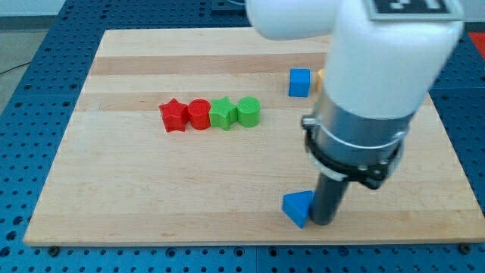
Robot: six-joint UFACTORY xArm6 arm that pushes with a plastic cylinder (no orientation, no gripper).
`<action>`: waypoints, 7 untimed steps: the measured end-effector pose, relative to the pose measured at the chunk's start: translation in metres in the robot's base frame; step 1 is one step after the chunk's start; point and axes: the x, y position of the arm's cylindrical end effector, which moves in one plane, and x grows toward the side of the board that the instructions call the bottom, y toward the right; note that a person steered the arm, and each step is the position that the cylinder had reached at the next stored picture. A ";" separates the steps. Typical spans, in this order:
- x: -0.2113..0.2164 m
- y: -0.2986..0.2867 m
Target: Move the arm away from the blue triangle
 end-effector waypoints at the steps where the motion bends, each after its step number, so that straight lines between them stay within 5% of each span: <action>1: 0.000 -0.030; 4: 0.000 -0.044; 6: -0.018 0.043; 7: -0.070 0.094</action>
